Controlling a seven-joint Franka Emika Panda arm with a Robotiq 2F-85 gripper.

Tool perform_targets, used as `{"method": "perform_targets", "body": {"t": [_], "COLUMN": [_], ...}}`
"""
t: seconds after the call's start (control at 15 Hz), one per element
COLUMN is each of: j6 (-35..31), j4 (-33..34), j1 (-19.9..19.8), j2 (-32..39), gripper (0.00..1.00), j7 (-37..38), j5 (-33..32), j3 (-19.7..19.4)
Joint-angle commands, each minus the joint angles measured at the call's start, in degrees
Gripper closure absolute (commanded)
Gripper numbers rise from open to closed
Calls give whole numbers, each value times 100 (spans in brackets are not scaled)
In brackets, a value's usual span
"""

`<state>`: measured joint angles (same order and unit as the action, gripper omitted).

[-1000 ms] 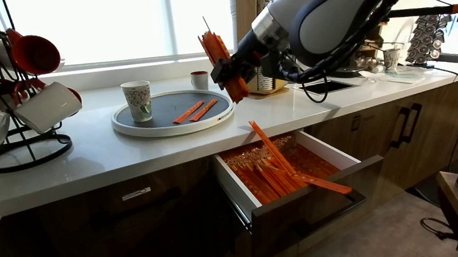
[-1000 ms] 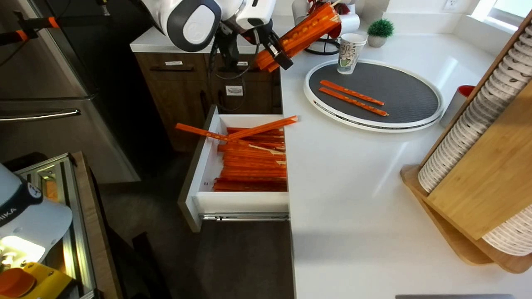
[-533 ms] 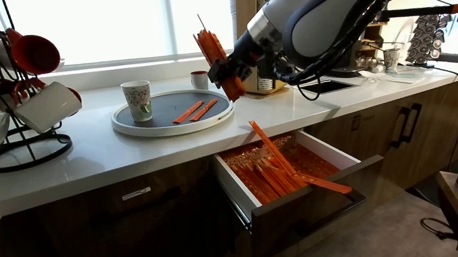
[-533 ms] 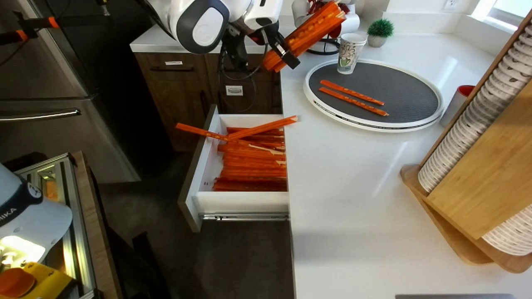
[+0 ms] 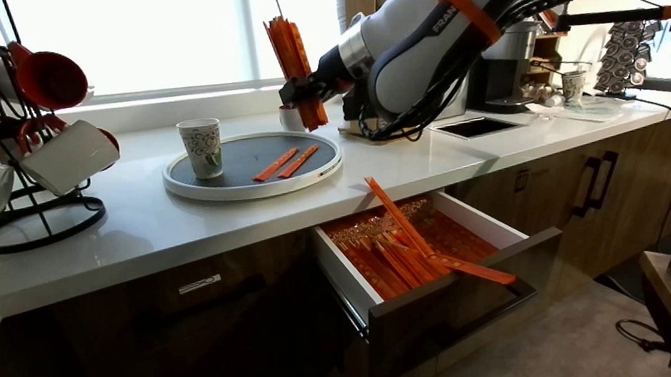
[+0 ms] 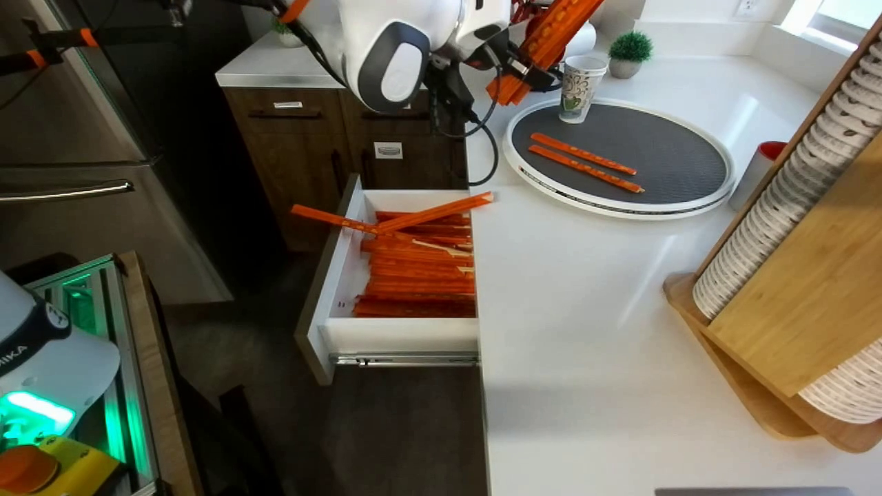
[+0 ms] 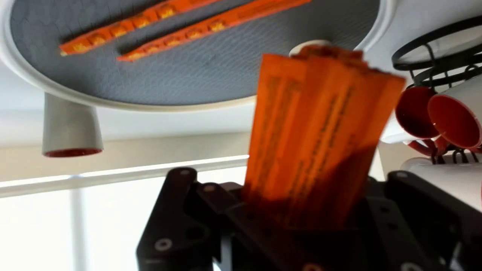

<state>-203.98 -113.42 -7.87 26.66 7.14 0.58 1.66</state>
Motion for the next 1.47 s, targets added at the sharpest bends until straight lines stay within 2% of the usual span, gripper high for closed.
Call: {"method": "perform_targets", "body": {"t": [0.0, 0.33, 0.53, 0.8, 1.4], "j6": [-1056, -2396, -2572, -2300, -1250], "j4": [1082, 2176, 2573, 2769, 2584], "j1": [90, 97, 79, 70, 279], "j2": [1173, 2305, 2694, 2922, 2821], "gripper": [100, 100, 100, 100, 100], "j7": [-403, -756, -878, -1007, -1221], "j5": [-141, -48, 163, 378, 1067], "j3": [-231, -506, -629, -772, -949]}}
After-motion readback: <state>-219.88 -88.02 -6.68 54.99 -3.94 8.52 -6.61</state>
